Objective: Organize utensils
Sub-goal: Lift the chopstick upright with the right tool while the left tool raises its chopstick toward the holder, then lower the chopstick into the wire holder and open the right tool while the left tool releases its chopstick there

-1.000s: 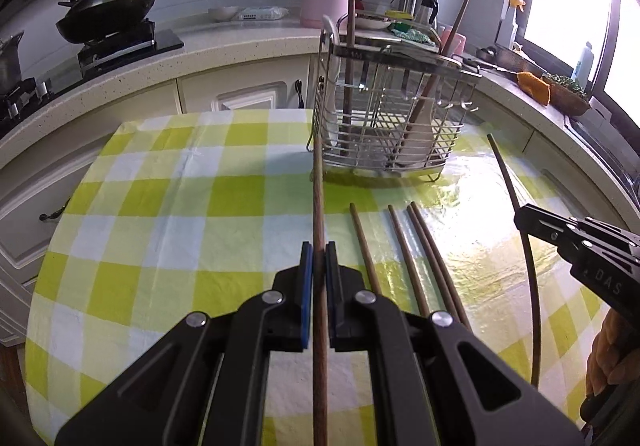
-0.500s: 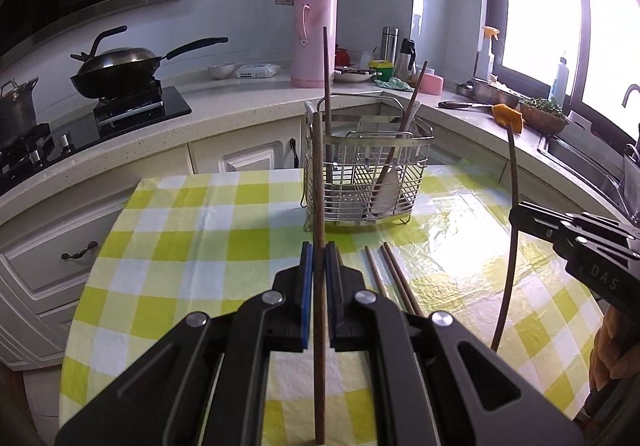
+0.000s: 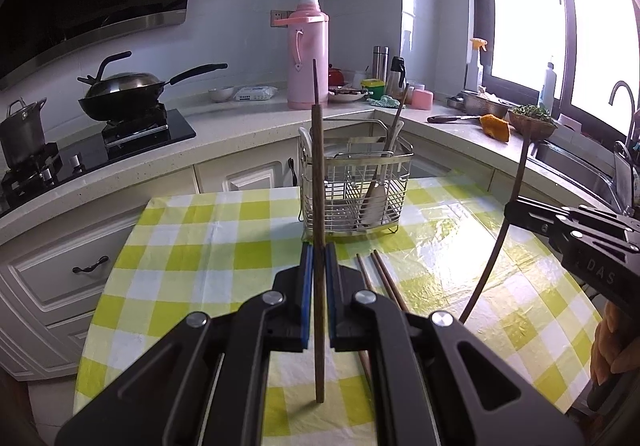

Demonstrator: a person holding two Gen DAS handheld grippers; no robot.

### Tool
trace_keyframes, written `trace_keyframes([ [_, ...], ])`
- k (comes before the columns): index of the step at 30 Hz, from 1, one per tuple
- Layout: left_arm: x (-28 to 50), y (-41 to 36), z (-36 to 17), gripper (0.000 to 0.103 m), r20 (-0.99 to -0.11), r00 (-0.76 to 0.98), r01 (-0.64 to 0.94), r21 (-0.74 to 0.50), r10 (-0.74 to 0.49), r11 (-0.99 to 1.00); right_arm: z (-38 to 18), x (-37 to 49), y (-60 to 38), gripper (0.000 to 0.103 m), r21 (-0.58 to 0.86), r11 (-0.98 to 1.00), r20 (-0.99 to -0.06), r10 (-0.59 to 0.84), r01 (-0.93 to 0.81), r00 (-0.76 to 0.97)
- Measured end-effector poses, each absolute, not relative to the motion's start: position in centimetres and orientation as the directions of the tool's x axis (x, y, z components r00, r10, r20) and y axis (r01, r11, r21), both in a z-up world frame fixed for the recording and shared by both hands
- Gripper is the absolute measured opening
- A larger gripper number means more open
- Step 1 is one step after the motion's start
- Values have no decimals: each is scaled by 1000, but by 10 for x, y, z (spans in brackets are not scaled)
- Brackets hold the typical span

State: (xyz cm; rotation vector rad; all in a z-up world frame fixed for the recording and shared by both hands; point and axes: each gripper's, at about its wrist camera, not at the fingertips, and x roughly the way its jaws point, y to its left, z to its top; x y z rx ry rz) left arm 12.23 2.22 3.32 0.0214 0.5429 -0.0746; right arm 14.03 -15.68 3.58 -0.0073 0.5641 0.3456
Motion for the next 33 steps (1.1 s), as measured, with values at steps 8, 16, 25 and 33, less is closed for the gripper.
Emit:
trace_keyframes([
  [8,125,18,35,6,-514,855,88,16,-68,996,36,139,-157,7,80,943,-523,316,-323,792],
  [16,142,16,53,6,-503,858,123,-3,-108,992,46,151,-155,7,59,942,-510,312,-329,802],
  [25,185,21,100,6,-475,872,130,-9,-118,992,89,193,-166,7,76,944,-472,318,-321,822],
  [33,236,19,148,6,-476,871,142,12,-120,990,142,239,-175,7,93,943,-448,328,-321,832],
])
